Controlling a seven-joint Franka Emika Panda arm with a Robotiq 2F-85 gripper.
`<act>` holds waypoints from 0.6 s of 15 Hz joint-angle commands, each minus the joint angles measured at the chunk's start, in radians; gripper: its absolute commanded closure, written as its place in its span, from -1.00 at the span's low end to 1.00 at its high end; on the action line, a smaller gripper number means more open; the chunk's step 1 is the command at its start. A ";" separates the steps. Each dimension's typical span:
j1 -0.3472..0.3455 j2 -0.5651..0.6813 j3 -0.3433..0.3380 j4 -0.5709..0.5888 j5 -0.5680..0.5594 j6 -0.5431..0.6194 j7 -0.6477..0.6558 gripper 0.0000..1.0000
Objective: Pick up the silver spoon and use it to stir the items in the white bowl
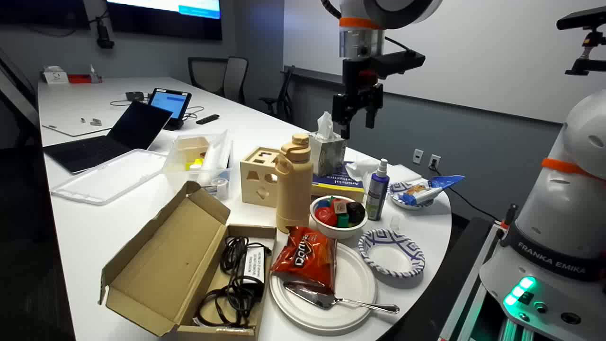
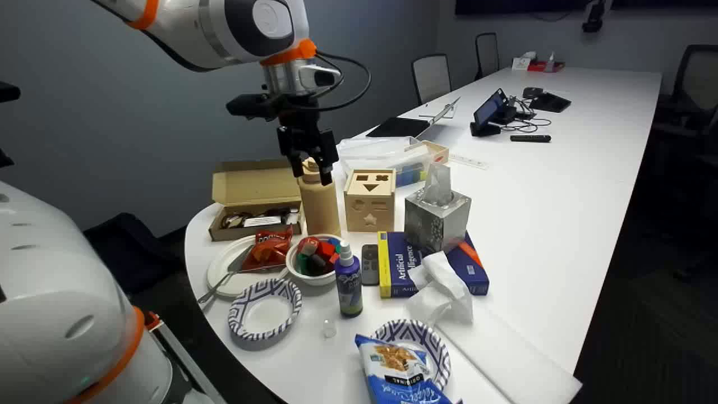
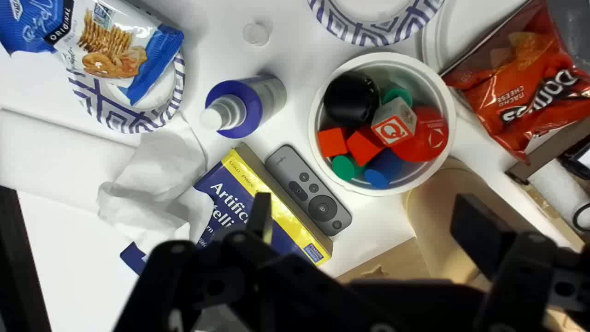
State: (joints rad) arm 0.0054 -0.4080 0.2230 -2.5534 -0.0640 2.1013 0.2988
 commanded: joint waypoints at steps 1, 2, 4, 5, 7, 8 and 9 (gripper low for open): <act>0.021 0.002 -0.020 0.001 -0.009 -0.002 0.007 -1.00; 0.021 0.003 -0.020 0.001 -0.009 -0.002 0.007 -1.00; 0.074 0.032 -0.047 -0.013 0.090 0.027 -0.089 -1.00; 0.108 0.038 -0.057 -0.031 0.156 0.038 -0.130 -1.00; 0.168 0.043 -0.055 -0.083 0.277 0.059 -0.179 -1.00; 0.201 0.045 -0.050 -0.116 0.346 0.072 -0.206 -1.00; 0.234 0.050 -0.048 -0.140 0.417 0.079 -0.237 -1.00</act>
State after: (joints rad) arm 0.1465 -0.3536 0.1884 -2.6131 0.1892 2.1359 0.1459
